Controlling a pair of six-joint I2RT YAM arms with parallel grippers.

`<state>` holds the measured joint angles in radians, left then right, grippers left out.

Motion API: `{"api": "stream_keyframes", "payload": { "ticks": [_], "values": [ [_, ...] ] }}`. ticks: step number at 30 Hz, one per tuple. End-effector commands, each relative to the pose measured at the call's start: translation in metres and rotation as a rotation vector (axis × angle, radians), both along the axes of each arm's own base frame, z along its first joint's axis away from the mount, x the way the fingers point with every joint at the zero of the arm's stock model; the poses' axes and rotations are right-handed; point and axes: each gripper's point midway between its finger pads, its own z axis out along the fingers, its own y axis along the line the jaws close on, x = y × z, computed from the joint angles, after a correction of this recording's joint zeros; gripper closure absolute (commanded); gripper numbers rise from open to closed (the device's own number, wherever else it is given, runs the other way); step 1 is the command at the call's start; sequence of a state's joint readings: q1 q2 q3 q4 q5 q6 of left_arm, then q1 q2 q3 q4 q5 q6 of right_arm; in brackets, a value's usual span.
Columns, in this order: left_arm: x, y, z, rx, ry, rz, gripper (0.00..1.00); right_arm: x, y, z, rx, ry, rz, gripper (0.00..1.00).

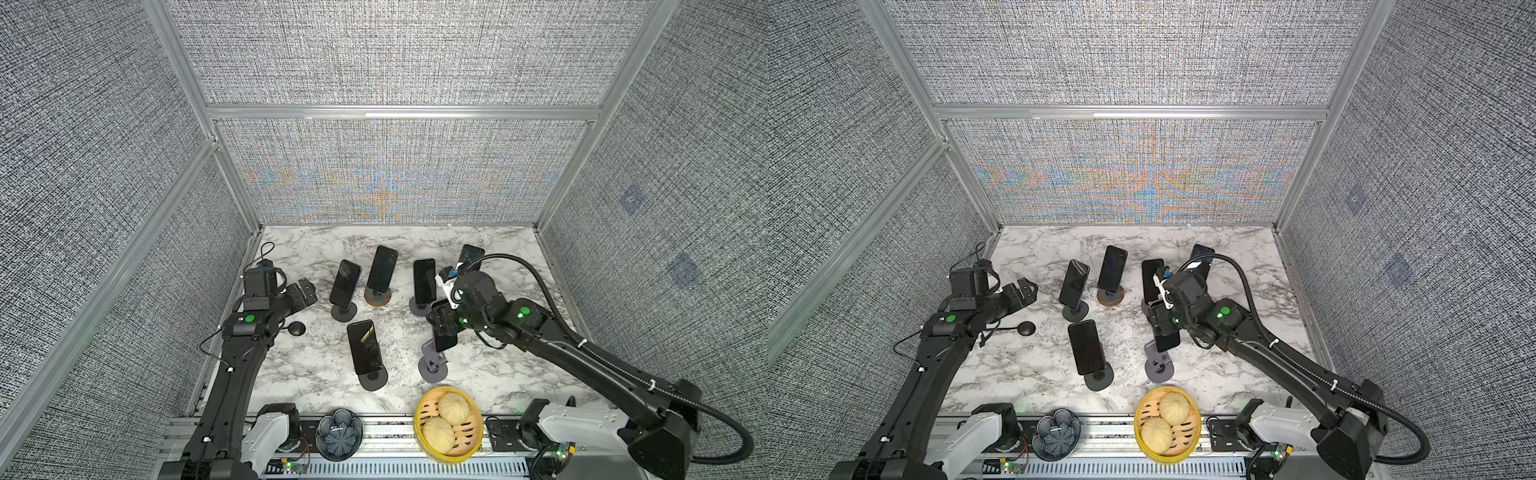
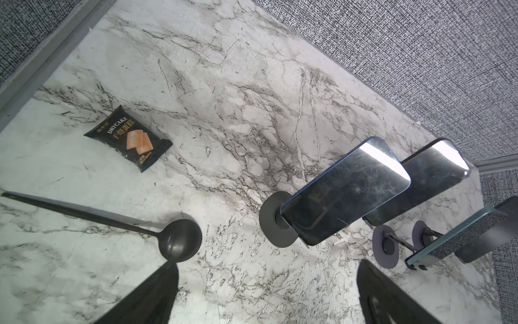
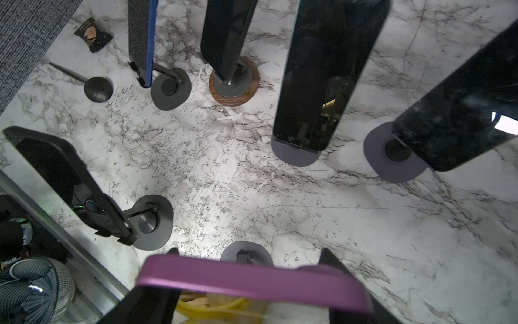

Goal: Remove the phone from the phone stand
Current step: Remove the phone from the phone stand, then place the phone to the middle-right of the table.

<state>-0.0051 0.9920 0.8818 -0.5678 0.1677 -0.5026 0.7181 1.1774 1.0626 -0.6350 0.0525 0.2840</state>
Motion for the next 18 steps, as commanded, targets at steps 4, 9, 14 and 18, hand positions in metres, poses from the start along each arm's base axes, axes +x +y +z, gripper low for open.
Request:
{"api": "stream_keyframes", "payload": {
  "ticks": [4,9,14,18],
  "values": [
    [0.012,-0.009,0.008,-0.091,-0.039,0.013,0.01,0.025,-0.042,0.004,-0.025,0.001,-0.114,0.25],
    [0.017,-0.015,0.007,-0.142,-0.038,0.008,0.01,0.046,-0.082,-0.004,-0.034,0.02,-0.243,0.25],
    [0.015,-0.017,0.001,-0.141,-0.004,-0.003,0.01,0.058,-0.116,-0.026,-0.024,0.091,-0.374,0.25],
    [0.013,-0.018,-0.002,-0.136,0.0,-0.015,0.01,0.059,-0.134,-0.05,-0.03,0.16,-0.45,0.24]
  ]
}}
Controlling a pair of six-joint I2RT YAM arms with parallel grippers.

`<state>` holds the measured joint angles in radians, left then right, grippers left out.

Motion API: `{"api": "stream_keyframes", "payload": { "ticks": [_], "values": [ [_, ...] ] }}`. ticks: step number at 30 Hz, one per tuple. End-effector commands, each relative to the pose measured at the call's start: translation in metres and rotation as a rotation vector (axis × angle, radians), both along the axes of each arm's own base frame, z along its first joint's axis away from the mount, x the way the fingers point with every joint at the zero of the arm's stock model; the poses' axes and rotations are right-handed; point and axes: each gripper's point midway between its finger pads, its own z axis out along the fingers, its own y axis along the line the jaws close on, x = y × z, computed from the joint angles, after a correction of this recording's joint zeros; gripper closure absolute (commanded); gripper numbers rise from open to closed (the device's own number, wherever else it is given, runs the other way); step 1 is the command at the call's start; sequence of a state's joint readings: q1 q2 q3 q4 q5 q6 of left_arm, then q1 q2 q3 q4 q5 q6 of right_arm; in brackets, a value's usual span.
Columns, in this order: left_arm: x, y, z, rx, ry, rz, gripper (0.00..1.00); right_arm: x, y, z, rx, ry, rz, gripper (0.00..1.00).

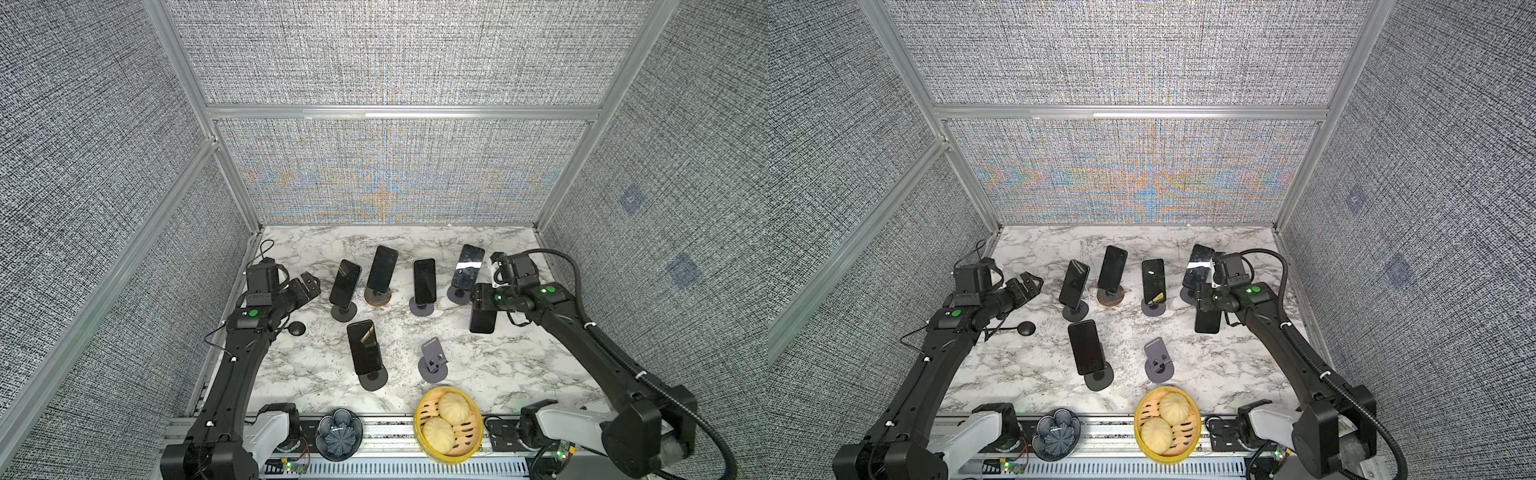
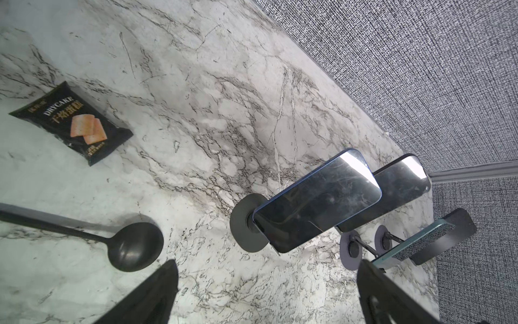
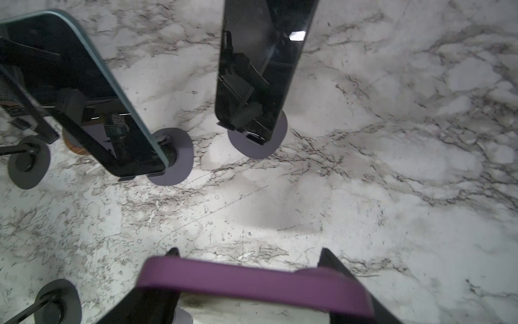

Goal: Remove the phone from the phone stand
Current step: Place the phone to the middle-right of the table.

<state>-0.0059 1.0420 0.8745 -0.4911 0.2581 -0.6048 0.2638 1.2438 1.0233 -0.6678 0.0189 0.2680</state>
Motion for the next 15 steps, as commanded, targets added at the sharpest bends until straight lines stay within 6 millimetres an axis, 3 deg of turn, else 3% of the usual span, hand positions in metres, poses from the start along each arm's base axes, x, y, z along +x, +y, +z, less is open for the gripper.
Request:
{"api": "stream_keyframes", "payload": {
  "ticks": [1,8,9,15],
  "values": [
    [-0.001,-0.002,-0.001,0.001,-0.001,-0.018,0.01,0.001,-0.006,-0.015,0.015,0.039,-0.042,0.24],
    [-0.004,-0.004,-0.005,0.02,0.024,-0.051,0.01,0.001,-0.025,-0.052,-0.031,0.172,-0.134,0.25],
    [-0.005,-0.004,-0.005,0.023,0.025,-0.054,0.01,-0.006,-0.029,-0.067,-0.037,0.208,-0.146,0.25],
    [-0.006,-0.003,0.0,0.041,0.011,-0.065,0.01,-0.007,-0.034,-0.092,-0.036,0.255,-0.177,0.24]
  ]
}}
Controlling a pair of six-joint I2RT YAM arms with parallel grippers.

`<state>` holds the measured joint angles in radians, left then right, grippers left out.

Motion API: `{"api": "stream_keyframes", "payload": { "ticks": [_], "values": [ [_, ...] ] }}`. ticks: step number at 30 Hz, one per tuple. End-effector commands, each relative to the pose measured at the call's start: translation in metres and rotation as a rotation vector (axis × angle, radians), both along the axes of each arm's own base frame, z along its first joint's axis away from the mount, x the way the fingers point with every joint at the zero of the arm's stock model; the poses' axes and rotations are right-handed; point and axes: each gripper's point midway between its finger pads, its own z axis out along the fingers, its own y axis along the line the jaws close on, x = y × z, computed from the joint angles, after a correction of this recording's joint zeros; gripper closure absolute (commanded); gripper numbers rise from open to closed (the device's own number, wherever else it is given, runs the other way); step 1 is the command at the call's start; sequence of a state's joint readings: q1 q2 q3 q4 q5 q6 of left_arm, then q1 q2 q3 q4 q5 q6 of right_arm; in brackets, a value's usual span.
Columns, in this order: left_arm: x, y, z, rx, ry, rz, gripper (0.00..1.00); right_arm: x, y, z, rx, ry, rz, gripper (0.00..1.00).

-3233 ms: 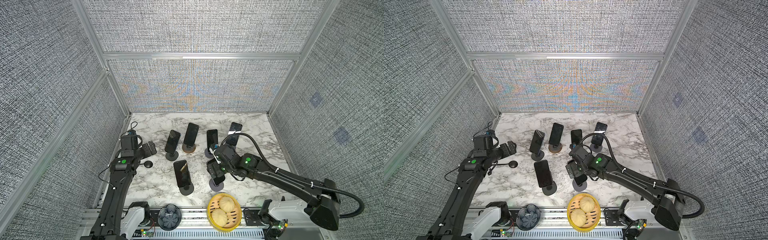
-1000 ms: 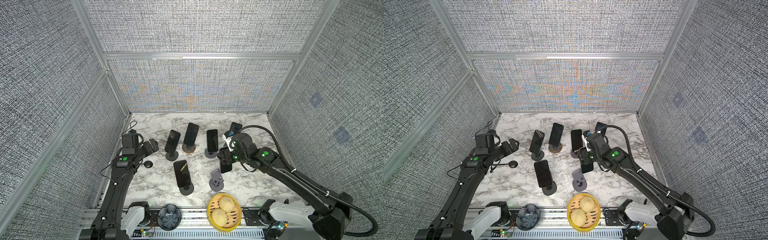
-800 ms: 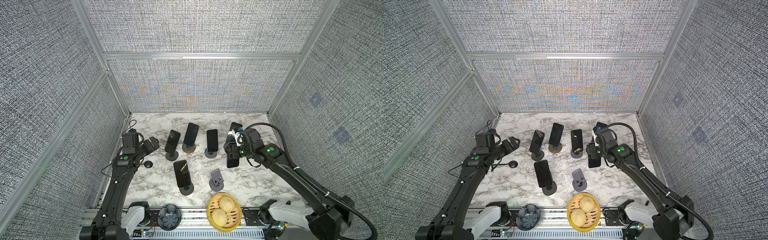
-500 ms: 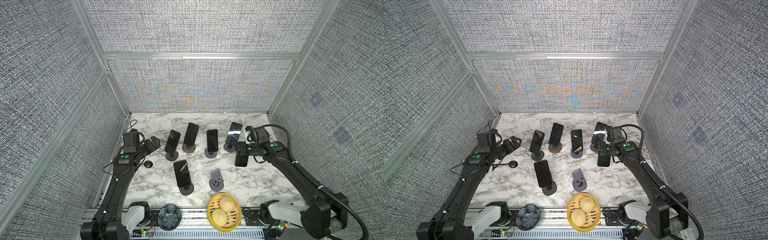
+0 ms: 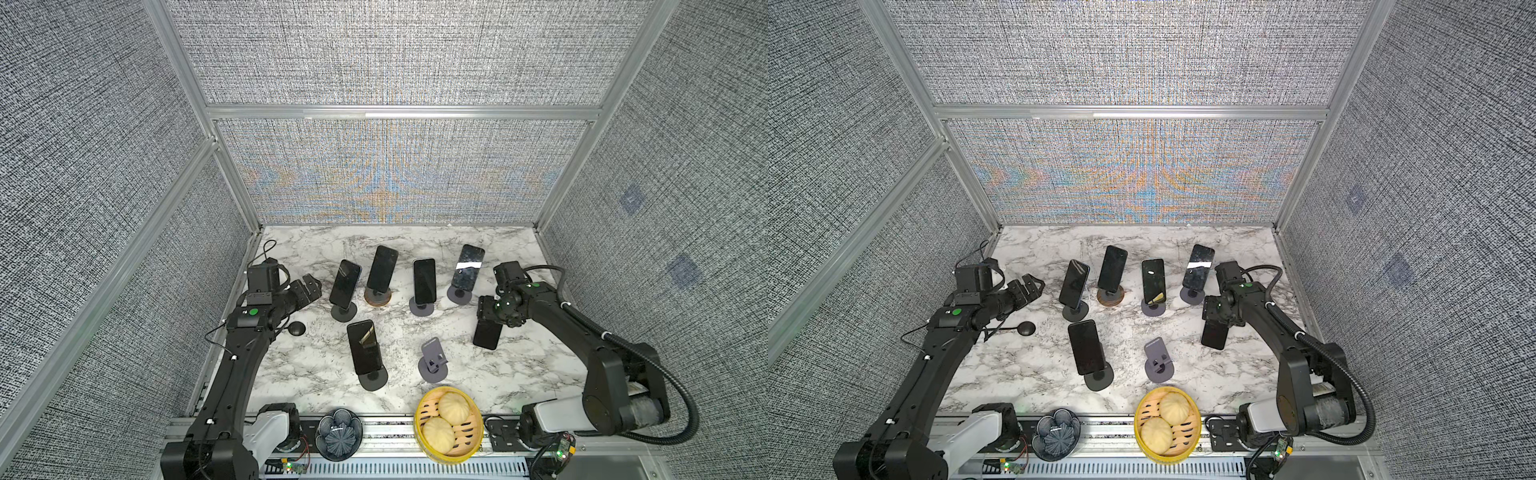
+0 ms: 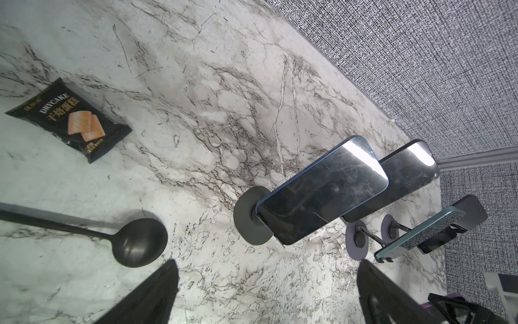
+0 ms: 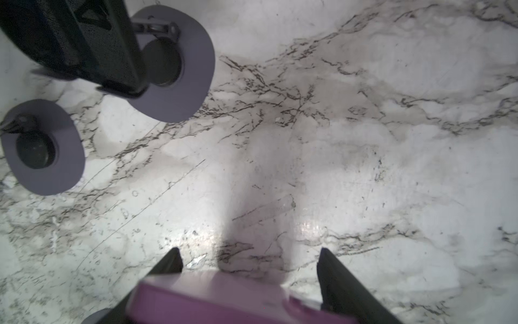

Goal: Remove the phone from the phone stand
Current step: Place the phone to the middle-right of the table.

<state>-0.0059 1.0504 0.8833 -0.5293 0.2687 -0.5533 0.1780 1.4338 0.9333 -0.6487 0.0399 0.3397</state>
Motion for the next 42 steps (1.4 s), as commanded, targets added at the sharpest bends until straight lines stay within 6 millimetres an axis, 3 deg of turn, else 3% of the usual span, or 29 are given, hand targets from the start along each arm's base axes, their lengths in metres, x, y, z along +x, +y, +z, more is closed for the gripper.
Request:
{"api": "stream_keyframes", "payload": {
  "ticks": [1,15,42],
  "values": [
    [-0.001,-0.002,0.006,0.014,-0.016,-0.027,0.01,0.002,-0.002,-0.009,0.004,0.007,-0.023,0.24],
    [-0.003,-0.003,0.008,0.025,-0.026,-0.046,0.01,-0.002,-0.017,-0.05,-0.06,0.102,-0.058,0.24],
    [-0.015,-0.001,0.008,0.07,-0.034,-0.079,0.01,-0.004,-0.019,-0.06,-0.02,0.155,-0.085,0.24]
  ]
}}
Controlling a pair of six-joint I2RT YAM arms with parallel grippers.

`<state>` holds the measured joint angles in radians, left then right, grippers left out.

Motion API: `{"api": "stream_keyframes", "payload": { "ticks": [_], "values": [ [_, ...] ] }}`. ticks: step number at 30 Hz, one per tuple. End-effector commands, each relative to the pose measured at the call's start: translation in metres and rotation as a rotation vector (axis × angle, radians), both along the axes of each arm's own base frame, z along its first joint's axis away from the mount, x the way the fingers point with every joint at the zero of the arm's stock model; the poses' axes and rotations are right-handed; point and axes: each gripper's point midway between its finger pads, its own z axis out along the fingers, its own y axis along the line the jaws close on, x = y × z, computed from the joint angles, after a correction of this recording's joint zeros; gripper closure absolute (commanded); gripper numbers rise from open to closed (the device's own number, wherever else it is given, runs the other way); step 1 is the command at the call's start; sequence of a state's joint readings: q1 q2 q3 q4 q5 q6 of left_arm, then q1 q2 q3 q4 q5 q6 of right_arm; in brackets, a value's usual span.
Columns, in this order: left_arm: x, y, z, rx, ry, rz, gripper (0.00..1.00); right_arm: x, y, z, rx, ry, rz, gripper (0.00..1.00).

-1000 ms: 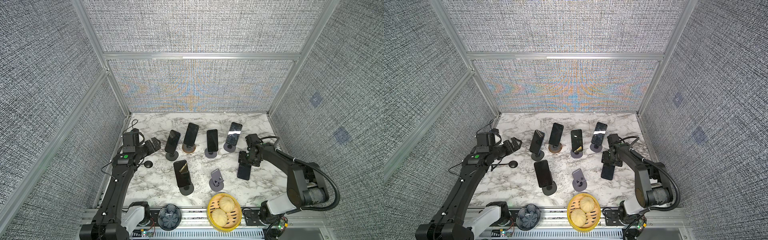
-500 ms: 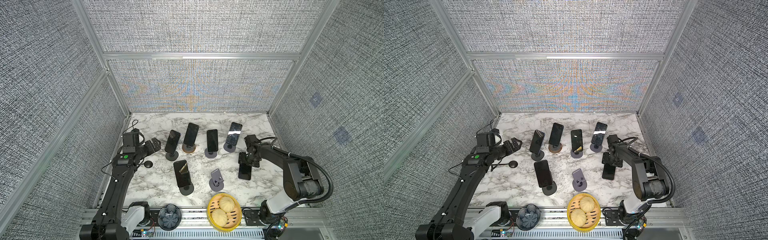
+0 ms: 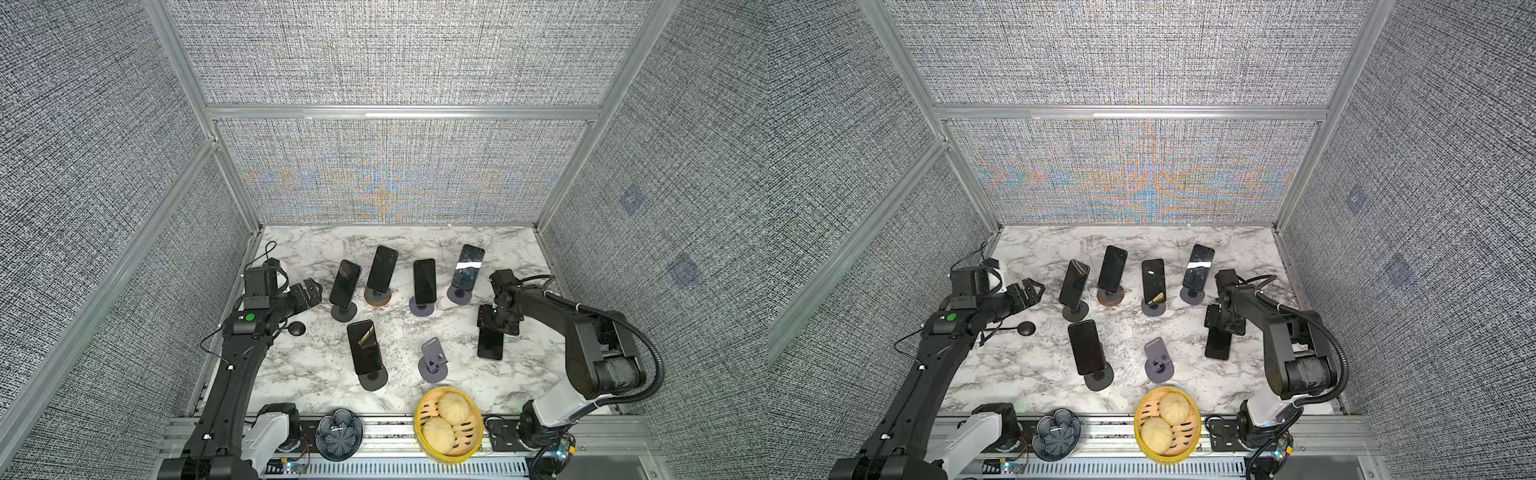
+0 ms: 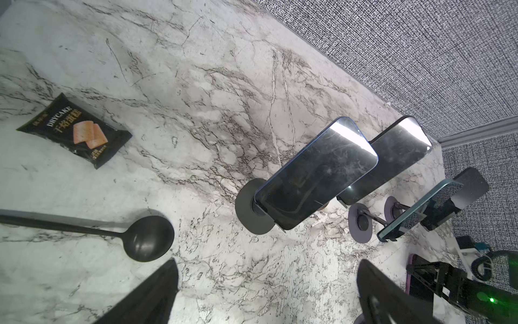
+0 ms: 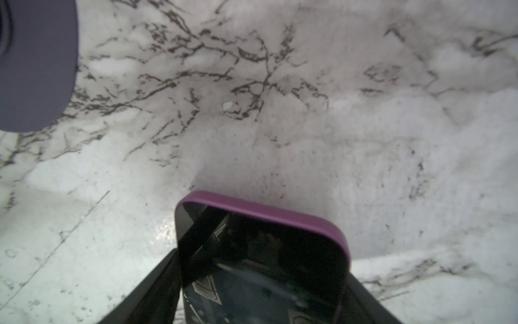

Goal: Remove the phone from the phone stand
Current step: Place the phone to the middle-right of the table.

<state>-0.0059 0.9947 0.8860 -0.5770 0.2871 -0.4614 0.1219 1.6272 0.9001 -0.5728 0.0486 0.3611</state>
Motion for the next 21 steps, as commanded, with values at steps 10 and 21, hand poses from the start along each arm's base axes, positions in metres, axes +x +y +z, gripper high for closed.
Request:
{"api": "stream_keyframes", "payload": {
  "ticks": [10,21],
  "values": [
    [-0.002,0.001,-0.005,0.023,0.014,-0.009,0.01,-0.001,0.0,0.0,0.0,0.02,-0.008,0.23],
    [-0.002,0.001,-0.005,0.023,0.016,-0.014,0.01,-0.002,-0.001,0.013,-0.002,-0.005,-0.005,0.21]
  ]
}}
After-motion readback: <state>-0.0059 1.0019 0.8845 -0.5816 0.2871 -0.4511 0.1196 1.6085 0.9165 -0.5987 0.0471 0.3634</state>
